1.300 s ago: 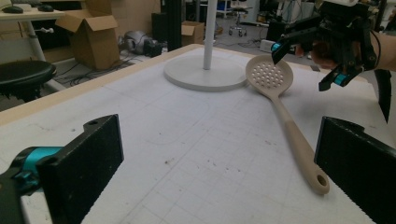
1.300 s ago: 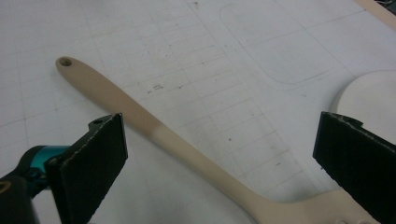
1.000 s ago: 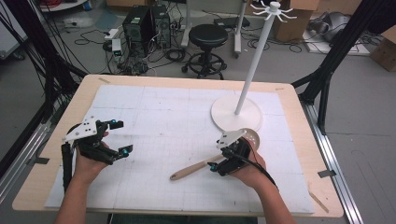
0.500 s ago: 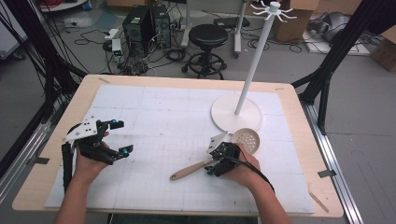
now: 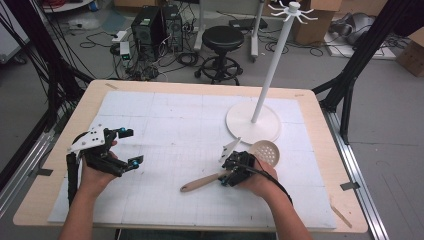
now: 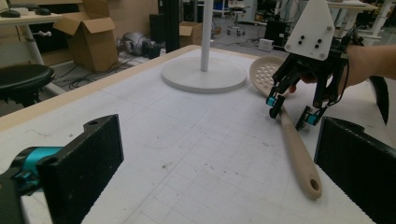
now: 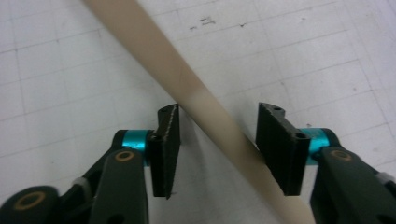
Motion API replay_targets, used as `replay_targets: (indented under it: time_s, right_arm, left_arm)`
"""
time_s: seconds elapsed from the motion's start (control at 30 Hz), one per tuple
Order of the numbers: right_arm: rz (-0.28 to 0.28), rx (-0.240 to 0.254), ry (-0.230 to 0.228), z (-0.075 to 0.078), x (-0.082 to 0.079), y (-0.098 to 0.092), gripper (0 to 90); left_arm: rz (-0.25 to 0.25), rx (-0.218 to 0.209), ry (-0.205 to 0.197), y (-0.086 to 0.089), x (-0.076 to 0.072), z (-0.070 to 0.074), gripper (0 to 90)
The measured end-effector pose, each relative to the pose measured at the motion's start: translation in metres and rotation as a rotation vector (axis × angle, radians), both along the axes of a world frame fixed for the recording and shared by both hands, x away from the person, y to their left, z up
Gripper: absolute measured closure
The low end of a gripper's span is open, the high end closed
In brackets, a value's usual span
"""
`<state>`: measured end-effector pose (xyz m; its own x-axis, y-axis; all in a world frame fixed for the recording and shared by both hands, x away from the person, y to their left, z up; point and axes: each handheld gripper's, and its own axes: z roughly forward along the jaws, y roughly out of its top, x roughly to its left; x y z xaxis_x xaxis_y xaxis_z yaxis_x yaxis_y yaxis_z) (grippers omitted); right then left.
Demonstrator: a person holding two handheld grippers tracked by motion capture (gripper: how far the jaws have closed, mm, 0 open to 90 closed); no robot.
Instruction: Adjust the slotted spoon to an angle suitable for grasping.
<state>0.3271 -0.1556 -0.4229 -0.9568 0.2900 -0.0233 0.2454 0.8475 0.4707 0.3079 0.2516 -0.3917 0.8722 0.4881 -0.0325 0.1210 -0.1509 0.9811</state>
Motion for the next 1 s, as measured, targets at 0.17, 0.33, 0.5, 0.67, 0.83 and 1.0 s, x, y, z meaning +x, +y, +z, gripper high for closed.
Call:
replay_targets:
  time_s: [0.17, 0.33, 0.5, 0.67, 0.83, 1.0]
  right_arm:
    - [0.01, -0.009, 0.003, 0.001, -0.002, 0.002, 58.9]
    - [0.008, -0.02, 0.016, 0.002, -0.002, 0.004, 64.6]
    - [-0.003, -0.023, 0.029, 0.003, -0.002, 0.005, 71.8]
    - [-0.014, -0.017, 0.042, 0.003, -0.002, 0.005, 76.6]
    - [-0.028, -0.022, 0.041, 0.003, -0.003, 0.006, 74.7]
    - [-0.039, 0.046, 0.026, 0.011, -0.003, 0.002, 66.6]
  left_arm:
    - [0.001, 0.0, 0.0, 0.0, 0.0, 0.0, 1.8]
    - [0.001, -0.002, 0.0, 0.001, 0.0, 0.0, 1.8]
    - [0.002, -0.005, 0.001, 0.001, 0.0, 0.0, 1.8]
    - [0.002, -0.003, 0.002, 0.001, 0.0, 0.0, 1.8]
    - [0.001, -0.004, 0.0, 0.001, 0.0, 0.0, 1.8]
    - [0.002, -0.009, 0.001, 0.002, 0.0, 0.0, 1.8]
